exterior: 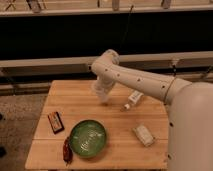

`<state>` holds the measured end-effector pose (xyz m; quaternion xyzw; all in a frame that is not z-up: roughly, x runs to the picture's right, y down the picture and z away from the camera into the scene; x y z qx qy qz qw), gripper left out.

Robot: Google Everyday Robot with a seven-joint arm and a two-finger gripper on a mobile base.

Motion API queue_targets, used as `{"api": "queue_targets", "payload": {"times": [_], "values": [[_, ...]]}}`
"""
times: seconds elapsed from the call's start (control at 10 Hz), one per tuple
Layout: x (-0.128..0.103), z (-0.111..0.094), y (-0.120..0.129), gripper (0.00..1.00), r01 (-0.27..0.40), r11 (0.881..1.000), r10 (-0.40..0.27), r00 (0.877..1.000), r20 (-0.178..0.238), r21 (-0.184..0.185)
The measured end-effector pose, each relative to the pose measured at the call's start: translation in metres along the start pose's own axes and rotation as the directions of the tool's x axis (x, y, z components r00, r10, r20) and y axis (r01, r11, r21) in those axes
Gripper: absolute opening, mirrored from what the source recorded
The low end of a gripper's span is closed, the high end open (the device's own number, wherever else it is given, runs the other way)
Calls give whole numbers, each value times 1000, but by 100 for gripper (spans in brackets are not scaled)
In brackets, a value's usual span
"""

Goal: Pick up the ceramic cup

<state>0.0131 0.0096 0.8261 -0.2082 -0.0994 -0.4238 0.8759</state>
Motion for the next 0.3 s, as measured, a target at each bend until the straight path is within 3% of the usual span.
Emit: {"api": "queue_targets", "payload": {"times": [0.3], "values": [[-6,-12,-6,4,28,1000,-28,1000,10,3]]}}
